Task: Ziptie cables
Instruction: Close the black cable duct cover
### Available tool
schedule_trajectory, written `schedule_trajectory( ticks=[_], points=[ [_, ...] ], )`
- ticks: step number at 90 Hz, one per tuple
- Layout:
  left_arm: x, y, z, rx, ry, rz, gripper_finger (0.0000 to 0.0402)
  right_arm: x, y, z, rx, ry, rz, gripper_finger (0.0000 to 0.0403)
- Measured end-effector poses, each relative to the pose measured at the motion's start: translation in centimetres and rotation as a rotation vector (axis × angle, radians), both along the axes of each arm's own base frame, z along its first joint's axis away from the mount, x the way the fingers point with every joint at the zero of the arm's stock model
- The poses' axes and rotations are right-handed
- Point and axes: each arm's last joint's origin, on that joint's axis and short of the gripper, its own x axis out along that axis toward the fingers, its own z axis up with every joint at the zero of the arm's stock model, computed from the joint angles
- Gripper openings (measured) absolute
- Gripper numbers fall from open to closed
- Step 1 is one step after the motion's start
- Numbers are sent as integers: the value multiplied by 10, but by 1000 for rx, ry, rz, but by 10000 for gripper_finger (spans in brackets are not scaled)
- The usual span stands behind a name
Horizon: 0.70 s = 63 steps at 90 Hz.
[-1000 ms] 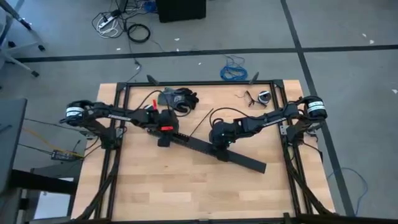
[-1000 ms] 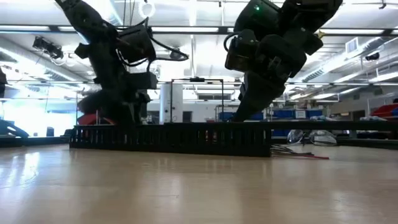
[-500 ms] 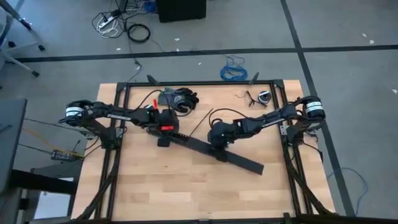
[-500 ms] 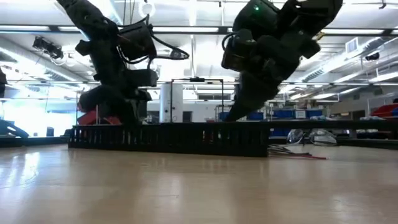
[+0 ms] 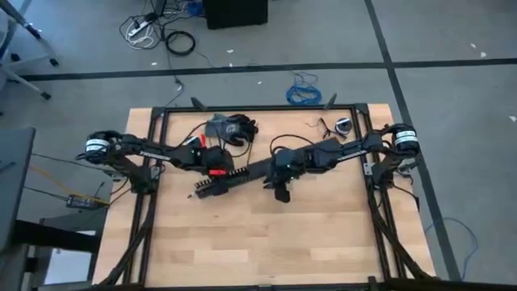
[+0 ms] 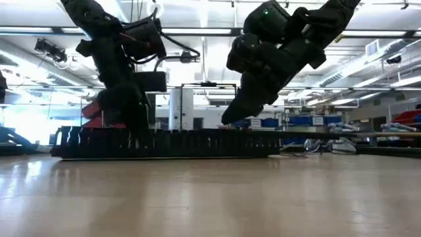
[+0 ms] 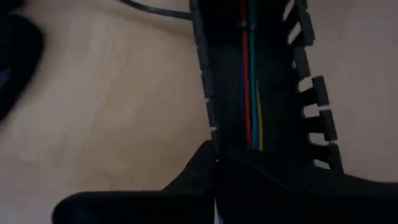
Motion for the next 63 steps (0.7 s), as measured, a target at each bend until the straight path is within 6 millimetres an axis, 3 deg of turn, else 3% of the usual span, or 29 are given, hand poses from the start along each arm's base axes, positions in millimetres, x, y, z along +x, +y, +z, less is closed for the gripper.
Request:
schedule_trajectory(
  ticks=[16, 31, 63],
  points=[
    [0, -7, 0, 16, 10, -39, 0, -6, -13, 18, -131, -27, -171, 76],
    [0, -7, 0, 26, 9, -23, 0, -12, -20, 16, -114, 39, -180, 9],
    [4, -6, -5, 46, 16, -15, 0, -13, -16, 13, -89, 64, -168, 1]
  ],
)
